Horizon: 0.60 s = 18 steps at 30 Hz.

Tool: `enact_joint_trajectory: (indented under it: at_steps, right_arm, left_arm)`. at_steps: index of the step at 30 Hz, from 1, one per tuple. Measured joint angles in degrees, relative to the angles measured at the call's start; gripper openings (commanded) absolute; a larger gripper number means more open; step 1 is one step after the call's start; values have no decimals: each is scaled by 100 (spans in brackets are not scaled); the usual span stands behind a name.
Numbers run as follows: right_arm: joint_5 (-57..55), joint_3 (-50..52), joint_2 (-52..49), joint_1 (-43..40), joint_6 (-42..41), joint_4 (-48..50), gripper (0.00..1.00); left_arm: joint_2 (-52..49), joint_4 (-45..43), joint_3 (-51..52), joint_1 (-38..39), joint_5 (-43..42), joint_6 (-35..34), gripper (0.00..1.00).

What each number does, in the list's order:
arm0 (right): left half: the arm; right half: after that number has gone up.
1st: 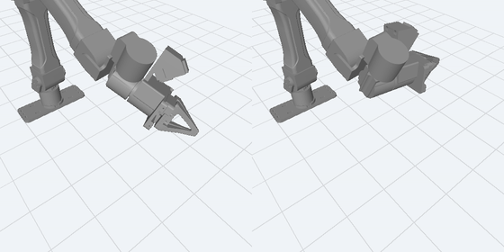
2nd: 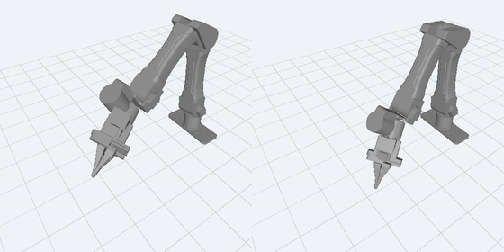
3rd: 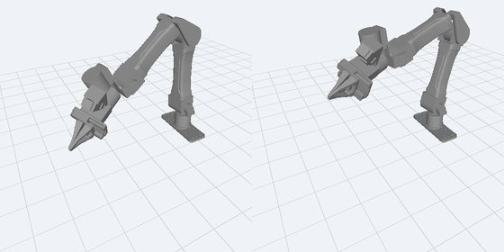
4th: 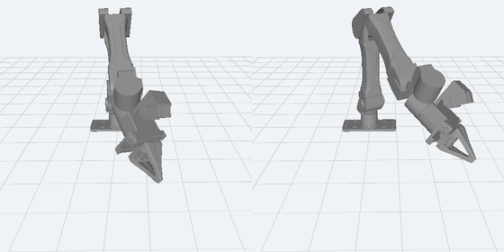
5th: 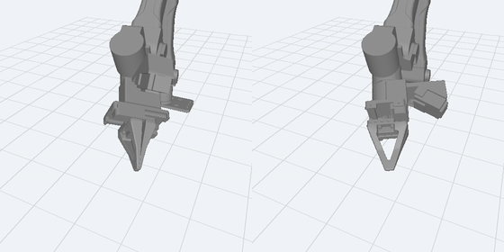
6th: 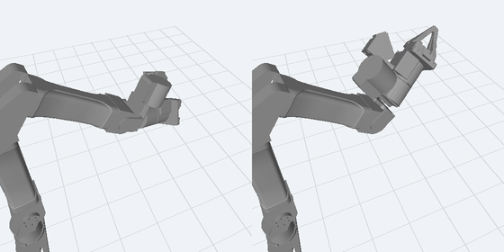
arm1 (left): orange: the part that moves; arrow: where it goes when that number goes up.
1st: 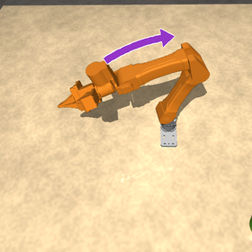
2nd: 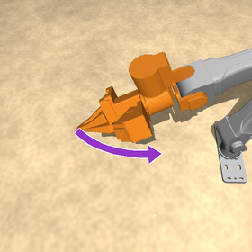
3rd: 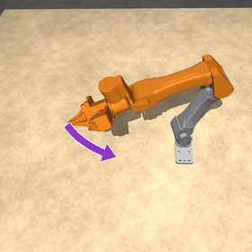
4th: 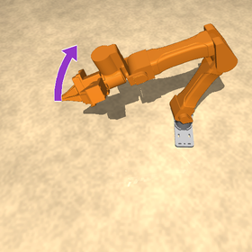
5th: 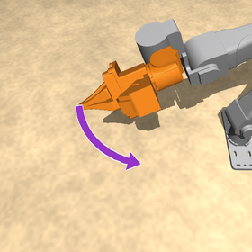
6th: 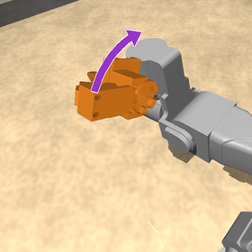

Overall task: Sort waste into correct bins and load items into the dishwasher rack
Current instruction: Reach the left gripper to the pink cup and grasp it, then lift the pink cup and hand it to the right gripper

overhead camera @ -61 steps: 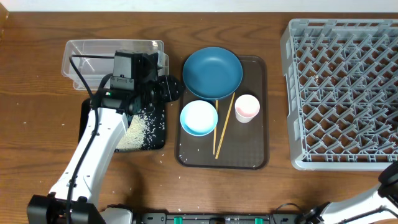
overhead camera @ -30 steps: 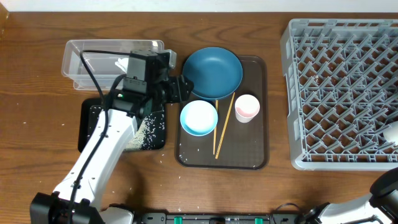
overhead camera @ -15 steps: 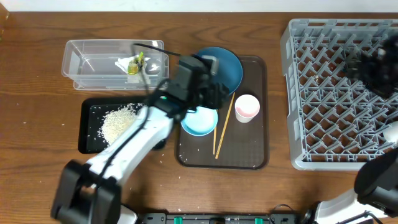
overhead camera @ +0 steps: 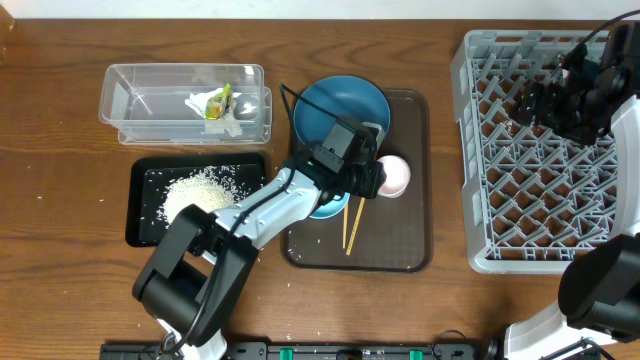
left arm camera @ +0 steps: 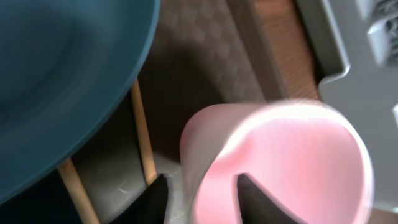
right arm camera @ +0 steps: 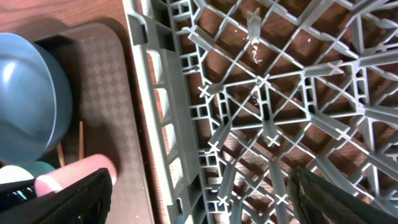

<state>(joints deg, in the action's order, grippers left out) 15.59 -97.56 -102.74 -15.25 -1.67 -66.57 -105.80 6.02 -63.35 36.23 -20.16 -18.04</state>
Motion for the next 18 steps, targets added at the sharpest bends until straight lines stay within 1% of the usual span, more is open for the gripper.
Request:
enact_joint_trajectory:
  at_steps: [2,3,5,8,11,13,15,18]
  right_arm:
    - [-13,0,2,0,0,-13,90]
    - [-17,0,2,0,0,-13,90]
    - [-22,0,2,0,0,-15,91]
    - [-22,0,2,0,24,-17,92]
    - [-17,0,2,0,96,-28,99]
    - [15,0,2,0,197,-42,99]
    - [205,0,2,0,424,-81,99]
    - [1016,0,2,13,1102,-155,99]
  left_arm:
    - [-7,52,0,0,13,20,19]
    - [-7,57,0,0,9,28,13]
    - [-7,81,0,0,13,7,6]
    - [2,101,0,-17,-55,-11,6]
    - [127,116,0,-129,-260,-133,6]
    - [332,114,0,-319,-494,-278,6]
    - [608,94,0,-597,-820,-448,6]
    - [984,-247,0,-1145,-1604,-787,6]
